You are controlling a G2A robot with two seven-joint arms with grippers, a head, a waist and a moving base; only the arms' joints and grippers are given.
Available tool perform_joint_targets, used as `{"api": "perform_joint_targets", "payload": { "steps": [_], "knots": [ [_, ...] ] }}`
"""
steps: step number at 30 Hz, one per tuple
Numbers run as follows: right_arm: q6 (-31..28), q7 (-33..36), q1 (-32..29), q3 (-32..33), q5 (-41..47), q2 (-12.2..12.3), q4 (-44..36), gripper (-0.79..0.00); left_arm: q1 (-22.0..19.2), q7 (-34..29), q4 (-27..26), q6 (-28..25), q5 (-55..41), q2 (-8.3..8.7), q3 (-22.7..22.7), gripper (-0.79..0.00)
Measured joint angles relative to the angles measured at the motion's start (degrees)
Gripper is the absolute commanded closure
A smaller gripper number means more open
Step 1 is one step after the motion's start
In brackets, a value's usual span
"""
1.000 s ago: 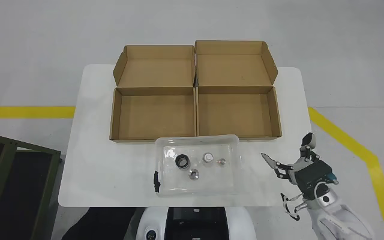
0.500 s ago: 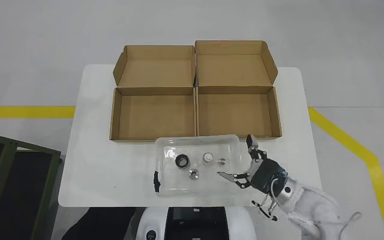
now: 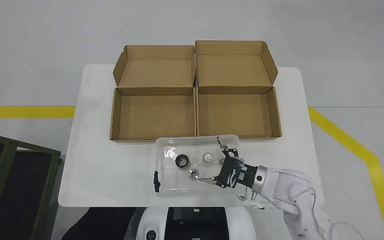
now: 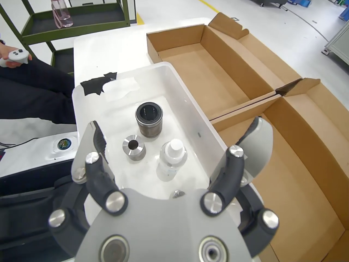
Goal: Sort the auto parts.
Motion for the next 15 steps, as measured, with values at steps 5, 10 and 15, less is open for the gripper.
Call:
{"api": "perform_joint_targets", "payload": {
  "steps": [5, 10, 15],
  "knots": [
    [-2.2, 3.8, 1.7, -0.9, 1.2, 0.4, 1.0, -0.785, 0.0, 0.0, 0.0, 0.0, 0.0, 0.0, 0.0, -0.785],
    [-2.8, 7.4, 3.6, -2.3, 1.0, 0.6, 2.4, -0.785, 0.0, 0.0, 0.0, 0.0, 0.0, 0.0, 0.0, -0.785],
    [-1.6, 9.0, 4.4, -3.2, 0.3, 0.8, 4.2, -0.785, 0.0, 0.0, 0.0, 0.0, 0.0, 0.0, 0.0, -0.785]
  ]
}}
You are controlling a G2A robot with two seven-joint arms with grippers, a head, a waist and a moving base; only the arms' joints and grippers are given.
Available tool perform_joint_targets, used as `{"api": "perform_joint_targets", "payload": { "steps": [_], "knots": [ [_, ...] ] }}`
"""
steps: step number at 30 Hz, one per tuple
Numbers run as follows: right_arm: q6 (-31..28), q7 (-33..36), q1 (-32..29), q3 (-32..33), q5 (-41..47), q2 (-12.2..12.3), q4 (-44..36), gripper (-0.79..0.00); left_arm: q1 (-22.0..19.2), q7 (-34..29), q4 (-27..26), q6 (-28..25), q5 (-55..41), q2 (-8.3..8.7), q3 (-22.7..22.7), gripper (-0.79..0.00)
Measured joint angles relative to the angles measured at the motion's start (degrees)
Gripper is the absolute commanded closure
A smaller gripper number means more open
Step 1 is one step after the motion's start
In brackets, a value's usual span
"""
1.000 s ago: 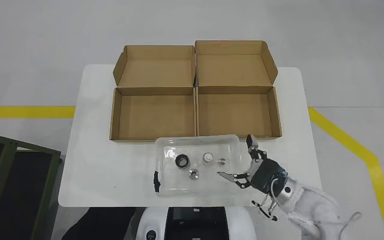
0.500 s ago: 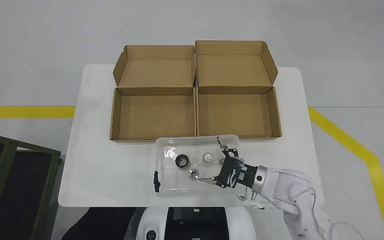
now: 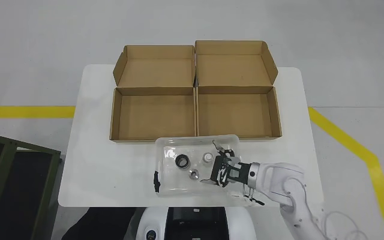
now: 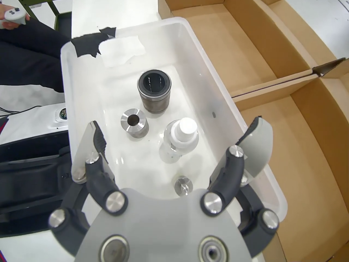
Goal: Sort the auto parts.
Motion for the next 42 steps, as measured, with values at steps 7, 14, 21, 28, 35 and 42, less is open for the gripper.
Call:
{"api": "perform_joint_targets", "payload": {
  "steps": [7, 14, 21, 28, 35, 42],
  "knots": [
    [1.7, 0.1, 0.7, -1.0, -0.9, 0.3, 2.2, -0.745, 0.0, 0.0, 0.0, 0.0, 0.0, 0.0, 0.0, -0.785],
    [3.9, -1.3, 1.4, -2.2, -2.6, 0.4, 4.3, -0.533, 0.0, 0.0, 0.0, 0.0, 0.0, 0.0, 0.0, -0.785],
    [4.9, -1.8, 2.1, -2.9, -3.1, 0.7, 5.5, -0.363, 0.0, 0.0, 0.0, 0.0, 0.0, 0.0, 0.0, -0.785],
    [5.6, -2.8, 2.1, -3.0, -2.8, 1.0, 5.4, 0.0, 0.0, 0.0, 0.0, 0.0, 0.0, 0.0, 0.0, -0.785],
    [3.9, -3.7, 1.6, -2.4, -1.5, 1.4, 2.5, 0.0, 0.0, 0.0, 0.0, 0.0, 0.0, 0.0, 0.0, -0.785],
    [4.3, -5.4, 0.2, -0.9, 1.1, 1.9, -2.8, 0.0, 0.0, 0.0, 0.0, 0.0, 0.0, 0.0, 0.0, -0.785]
  ]
}}
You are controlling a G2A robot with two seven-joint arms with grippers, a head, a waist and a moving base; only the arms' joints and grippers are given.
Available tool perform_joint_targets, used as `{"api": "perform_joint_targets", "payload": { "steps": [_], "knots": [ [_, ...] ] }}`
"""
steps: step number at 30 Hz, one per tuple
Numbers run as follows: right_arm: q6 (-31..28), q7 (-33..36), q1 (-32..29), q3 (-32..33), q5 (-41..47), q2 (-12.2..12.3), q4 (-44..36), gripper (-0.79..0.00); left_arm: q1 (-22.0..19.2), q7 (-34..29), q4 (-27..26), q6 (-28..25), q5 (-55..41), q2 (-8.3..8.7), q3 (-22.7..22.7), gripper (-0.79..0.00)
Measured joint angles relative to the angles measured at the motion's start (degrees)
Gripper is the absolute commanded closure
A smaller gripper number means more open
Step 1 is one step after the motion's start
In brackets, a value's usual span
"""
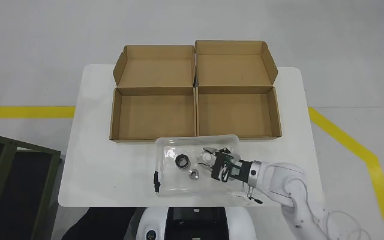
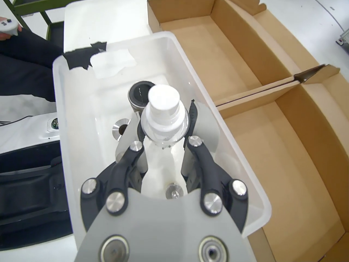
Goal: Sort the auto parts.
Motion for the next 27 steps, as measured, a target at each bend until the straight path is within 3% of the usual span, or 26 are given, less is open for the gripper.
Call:
{"api": "perform_joint_targets", "payload": {
  "steps": [11, 27],
  "knots": [
    [6.0, -8.3, -1.1, 1.7, 6.8, 0.0, -8.2, 0.0, 0.0, 0.0, 0.0, 0.0, 0.0, 0.0, 0.0, -0.785],
    [19.7, -22.1, 0.5, 3.2, 6.4, -0.8, -14.5, 0.0, 0.0, 0.0, 0.0, 0.0, 0.0, 0.0, 0.0, -0.785]
  ]
}}
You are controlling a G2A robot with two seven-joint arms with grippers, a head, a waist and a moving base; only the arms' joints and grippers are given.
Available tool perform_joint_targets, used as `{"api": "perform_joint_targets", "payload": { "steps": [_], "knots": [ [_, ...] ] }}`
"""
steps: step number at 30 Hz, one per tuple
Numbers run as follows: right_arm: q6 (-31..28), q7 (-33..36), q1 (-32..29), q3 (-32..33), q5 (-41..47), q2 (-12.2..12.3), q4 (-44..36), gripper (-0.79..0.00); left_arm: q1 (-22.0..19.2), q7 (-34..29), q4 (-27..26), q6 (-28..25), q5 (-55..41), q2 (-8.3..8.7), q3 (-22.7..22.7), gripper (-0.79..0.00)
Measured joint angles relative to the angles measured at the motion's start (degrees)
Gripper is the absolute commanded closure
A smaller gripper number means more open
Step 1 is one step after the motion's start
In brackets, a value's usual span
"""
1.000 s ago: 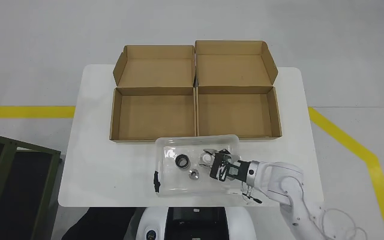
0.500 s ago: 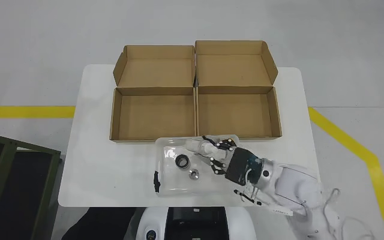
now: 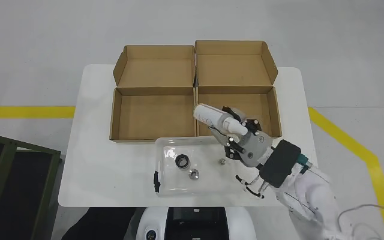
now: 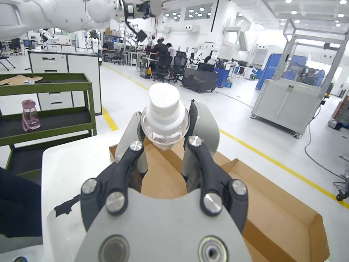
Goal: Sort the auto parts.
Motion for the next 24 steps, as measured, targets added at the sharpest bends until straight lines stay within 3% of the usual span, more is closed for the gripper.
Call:
{"api": "perform_joint_targets", "payload": {
  "steps": [24],
  "knots": [
    [2.3, -12.2, 5.6, -2.6, -0.2, -1.1, 1.0, 0.0, 0.0, 0.0, 0.0, 0.0, 0.0, 0.0, 0.0, -0.785]
  ]
}}
